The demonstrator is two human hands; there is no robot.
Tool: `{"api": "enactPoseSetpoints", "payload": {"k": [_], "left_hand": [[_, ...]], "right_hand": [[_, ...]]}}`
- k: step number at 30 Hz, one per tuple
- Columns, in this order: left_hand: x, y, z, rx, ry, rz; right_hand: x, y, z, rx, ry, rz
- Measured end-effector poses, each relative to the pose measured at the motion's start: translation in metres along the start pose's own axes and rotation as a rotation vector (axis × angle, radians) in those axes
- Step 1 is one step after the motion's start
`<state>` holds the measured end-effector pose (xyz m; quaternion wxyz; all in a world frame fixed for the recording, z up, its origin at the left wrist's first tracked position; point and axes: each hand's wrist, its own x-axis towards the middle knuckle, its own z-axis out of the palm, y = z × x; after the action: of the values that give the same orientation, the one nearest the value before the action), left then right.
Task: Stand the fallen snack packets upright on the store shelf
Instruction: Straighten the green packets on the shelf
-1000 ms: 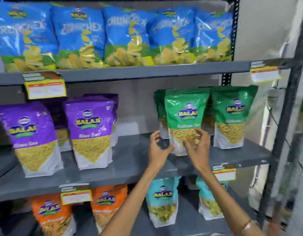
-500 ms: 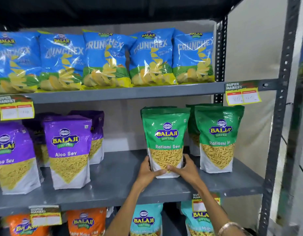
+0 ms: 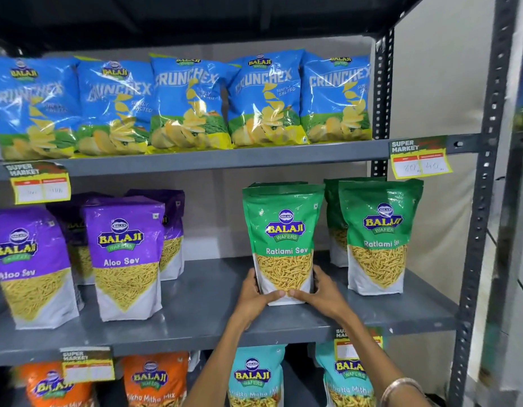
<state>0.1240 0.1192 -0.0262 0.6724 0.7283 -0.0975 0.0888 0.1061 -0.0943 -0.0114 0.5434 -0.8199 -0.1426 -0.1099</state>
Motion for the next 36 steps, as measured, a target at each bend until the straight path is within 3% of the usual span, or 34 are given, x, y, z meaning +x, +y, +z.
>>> {"api": "enactPoseSetpoints", "payload": {"k": [12,15,18,20,22,25,31,33,36], "left_hand": [[-0.007,0.004,-0.001,-0.031,0.03,0.006],[-0.026,0.017,0.006,0.076,0.261,0.097],[-0.057,0.043,0.027,0.21,0.561,0.301],[-0.071,0.057,0.057,0.19,0.59,0.435],[-0.076,0.067,0.094,0.145,0.506,0.513],[-0.059,0.074,0.153,0.126,0.278,0.47],[0.006,0.047,0.223,0.149,-0.07,-0.004],[0.021,0.034,0.225,0.121,-0.133,-0.073],[0.04,0.009,0.226,0.106,-0.102,-0.051]], "right_hand": [[-0.008,-0.003,0.001,0.01,0.01,-0.012],[-0.033,-0.005,-0.001,0.029,0.104,-0.03],[-0.058,0.002,-0.019,0.006,0.311,-0.136],[-0.064,0.003,-0.043,-0.038,0.47,-0.186],[-0.062,0.003,-0.072,-0.077,0.644,-0.202],[-0.048,0.004,-0.113,-0.176,0.811,-0.15],[-0.023,0.039,-0.154,0.023,0.513,0.178],[-0.019,0.045,-0.16,0.082,0.417,0.168],[-0.012,0.047,-0.164,0.075,0.369,0.064]]}}
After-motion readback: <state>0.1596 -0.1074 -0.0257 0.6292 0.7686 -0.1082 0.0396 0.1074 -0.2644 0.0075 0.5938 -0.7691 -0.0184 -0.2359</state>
